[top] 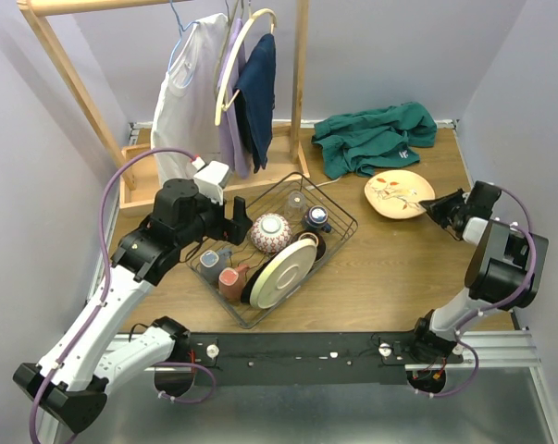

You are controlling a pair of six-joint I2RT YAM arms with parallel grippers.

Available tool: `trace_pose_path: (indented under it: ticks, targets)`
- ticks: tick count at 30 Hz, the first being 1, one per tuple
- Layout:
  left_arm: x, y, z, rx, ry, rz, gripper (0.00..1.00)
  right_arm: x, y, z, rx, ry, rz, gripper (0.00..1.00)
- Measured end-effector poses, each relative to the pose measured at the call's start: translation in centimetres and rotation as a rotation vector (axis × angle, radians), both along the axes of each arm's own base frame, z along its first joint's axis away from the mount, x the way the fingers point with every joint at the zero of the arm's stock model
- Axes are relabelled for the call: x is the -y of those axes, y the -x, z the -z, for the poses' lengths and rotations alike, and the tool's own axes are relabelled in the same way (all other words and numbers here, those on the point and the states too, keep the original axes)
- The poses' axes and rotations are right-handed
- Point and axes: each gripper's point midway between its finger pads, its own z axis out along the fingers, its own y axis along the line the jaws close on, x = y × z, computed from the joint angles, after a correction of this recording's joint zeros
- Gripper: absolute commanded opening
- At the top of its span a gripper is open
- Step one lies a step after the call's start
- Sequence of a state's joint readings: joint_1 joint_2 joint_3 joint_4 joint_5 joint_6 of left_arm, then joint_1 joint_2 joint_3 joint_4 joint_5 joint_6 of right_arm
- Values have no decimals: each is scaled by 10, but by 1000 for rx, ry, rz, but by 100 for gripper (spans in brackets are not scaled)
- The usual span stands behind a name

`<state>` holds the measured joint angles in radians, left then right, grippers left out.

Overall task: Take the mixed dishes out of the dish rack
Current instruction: Place the plate at the center of the board.

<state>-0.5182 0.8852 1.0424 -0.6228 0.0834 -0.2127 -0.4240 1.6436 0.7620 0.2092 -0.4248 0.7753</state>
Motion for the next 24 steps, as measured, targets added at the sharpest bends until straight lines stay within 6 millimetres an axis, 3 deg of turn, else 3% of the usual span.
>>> trace_pose_path:
  ticks: [3, 7, 13, 19, 24]
  targets:
    - [1, 3, 4, -15, 1, 10, 99, 1, -2, 11, -5, 7, -12, 14]
    - [3, 7, 1, -10, 15, 31, 99, -2, -8, 14, 12, -16, -39, 47]
    - [9, 12, 1, -21, 31, 71, 99, -2, -12, 14, 15, 7, -73, 75]
    - [13, 15, 2, -21, 27, 111, 99, 5, 1, 18, -53, 55, -49, 90]
    - [15, 17, 6, -17, 5, 151, 99, 25, 14, 9, -131, 148, 43, 93]
